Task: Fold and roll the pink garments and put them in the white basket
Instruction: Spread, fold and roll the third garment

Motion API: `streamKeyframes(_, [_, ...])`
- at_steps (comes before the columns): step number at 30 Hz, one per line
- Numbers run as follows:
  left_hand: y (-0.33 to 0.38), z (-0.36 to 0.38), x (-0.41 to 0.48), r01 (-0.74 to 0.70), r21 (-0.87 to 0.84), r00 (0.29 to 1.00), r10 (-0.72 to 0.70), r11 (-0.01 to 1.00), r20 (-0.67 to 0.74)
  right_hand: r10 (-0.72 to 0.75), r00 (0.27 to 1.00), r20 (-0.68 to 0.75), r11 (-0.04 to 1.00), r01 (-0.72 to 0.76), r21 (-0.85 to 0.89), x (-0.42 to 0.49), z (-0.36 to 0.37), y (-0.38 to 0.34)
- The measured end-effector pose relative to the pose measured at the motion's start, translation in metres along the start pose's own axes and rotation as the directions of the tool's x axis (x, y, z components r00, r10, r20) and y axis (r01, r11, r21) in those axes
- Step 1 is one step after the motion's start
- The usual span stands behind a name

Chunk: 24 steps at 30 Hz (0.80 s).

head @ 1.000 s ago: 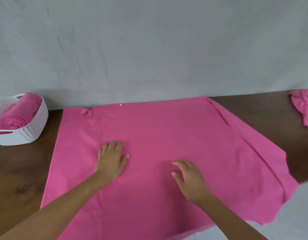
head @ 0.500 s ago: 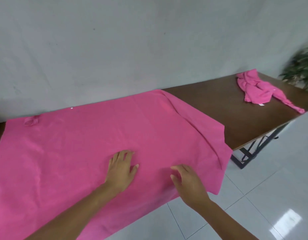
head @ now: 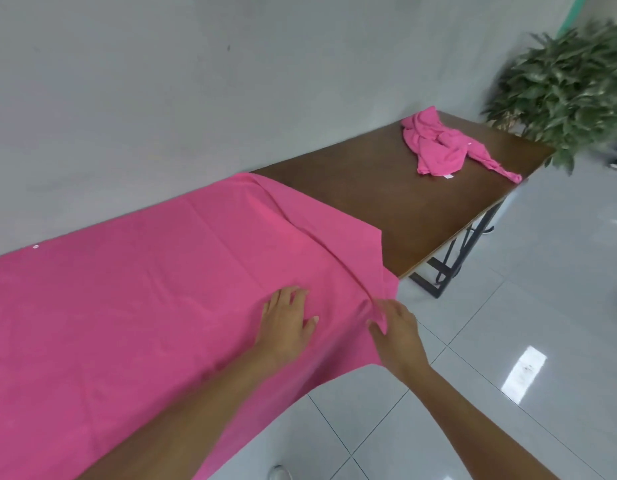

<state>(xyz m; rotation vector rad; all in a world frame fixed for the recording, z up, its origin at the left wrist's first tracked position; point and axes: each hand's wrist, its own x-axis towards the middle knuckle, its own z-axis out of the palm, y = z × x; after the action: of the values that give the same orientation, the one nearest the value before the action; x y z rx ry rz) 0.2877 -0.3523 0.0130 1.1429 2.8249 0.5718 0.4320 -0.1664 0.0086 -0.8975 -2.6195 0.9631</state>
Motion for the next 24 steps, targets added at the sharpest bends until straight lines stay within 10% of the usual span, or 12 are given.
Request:
streamKeyframes(12, [0.010,0.036,0.049,-0.080,0.027,0.996,0.081,0.996,-0.030,0.127,0.973,-0.192,0.973,-0.086,0.212,0.041,-0.003,0.004])
streamKeyframes(24, [0.010,0.036,0.049,-0.074,0.038,0.996,0.076,0.997,-0.055,0.113,0.969,-0.221,0.994,-0.112,0.016,0.127,-0.037,0.019])
